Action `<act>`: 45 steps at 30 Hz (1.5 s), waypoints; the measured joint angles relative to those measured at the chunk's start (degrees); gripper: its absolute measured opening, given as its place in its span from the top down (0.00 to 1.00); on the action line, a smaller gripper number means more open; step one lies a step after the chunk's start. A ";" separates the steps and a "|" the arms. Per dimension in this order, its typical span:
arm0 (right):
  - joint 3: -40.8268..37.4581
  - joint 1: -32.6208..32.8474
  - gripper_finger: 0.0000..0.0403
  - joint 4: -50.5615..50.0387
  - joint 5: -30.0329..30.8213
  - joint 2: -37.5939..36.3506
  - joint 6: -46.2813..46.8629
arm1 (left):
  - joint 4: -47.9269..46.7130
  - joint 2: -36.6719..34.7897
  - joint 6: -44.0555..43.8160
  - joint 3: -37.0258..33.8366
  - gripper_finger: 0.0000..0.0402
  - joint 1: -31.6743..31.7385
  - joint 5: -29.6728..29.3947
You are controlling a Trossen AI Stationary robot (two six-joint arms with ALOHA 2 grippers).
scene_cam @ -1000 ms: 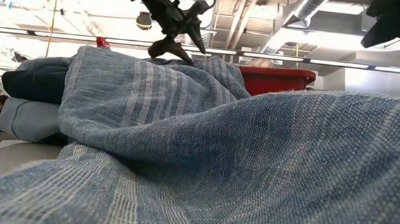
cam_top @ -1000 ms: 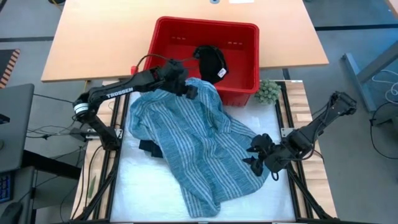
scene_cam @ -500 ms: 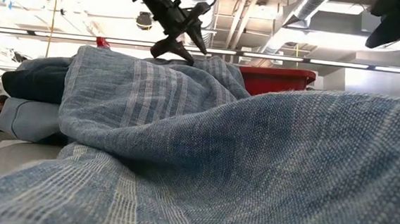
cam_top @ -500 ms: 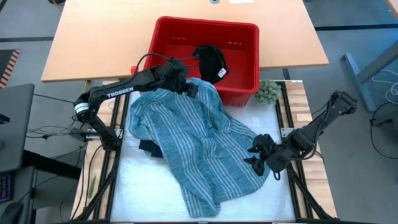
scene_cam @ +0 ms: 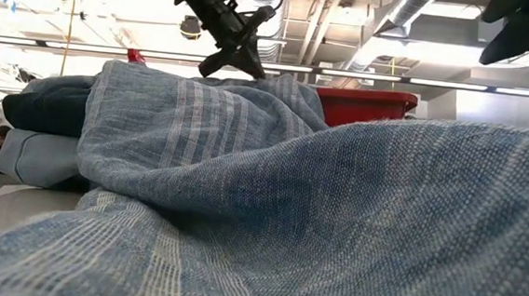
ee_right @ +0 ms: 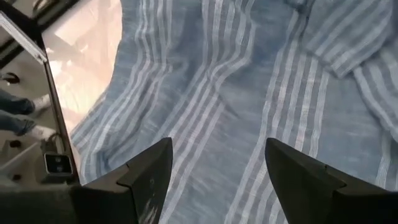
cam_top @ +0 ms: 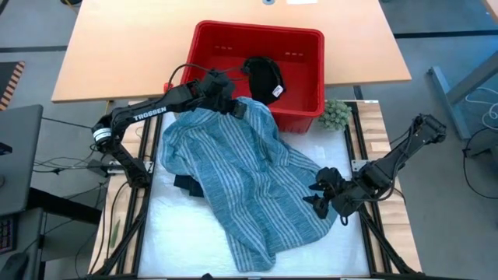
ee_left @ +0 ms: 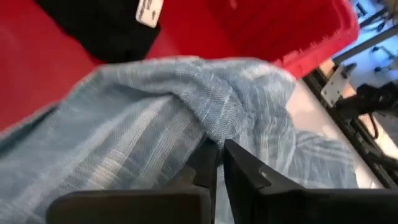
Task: Fold laundry
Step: Fold the blue shirt from the red laundry bin
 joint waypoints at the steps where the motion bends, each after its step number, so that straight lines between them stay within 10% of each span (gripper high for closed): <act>1: 0.00 0.53 0.30 -0.36 -0.36 0.04 0.58 | 1.12 0.00 -0.06 -0.04 0.98 0.29 0.65; 18: -10.34 2.82 0.30 -26.98 -17.65 3.45 32.16 | 31.36 -0.46 -23.61 -0.04 1.00 11.09 22.50; 38: -12.61 -14.12 0.30 -21.87 -5.17 15.48 46.90 | 35.24 -0.48 -27.49 -0.04 1.00 12.70 27.61; 45: -15.68 -22.67 0.30 -13.80 -5.51 19.47 35.86 | 35.24 -0.48 -27.48 -0.04 1.00 12.70 28.11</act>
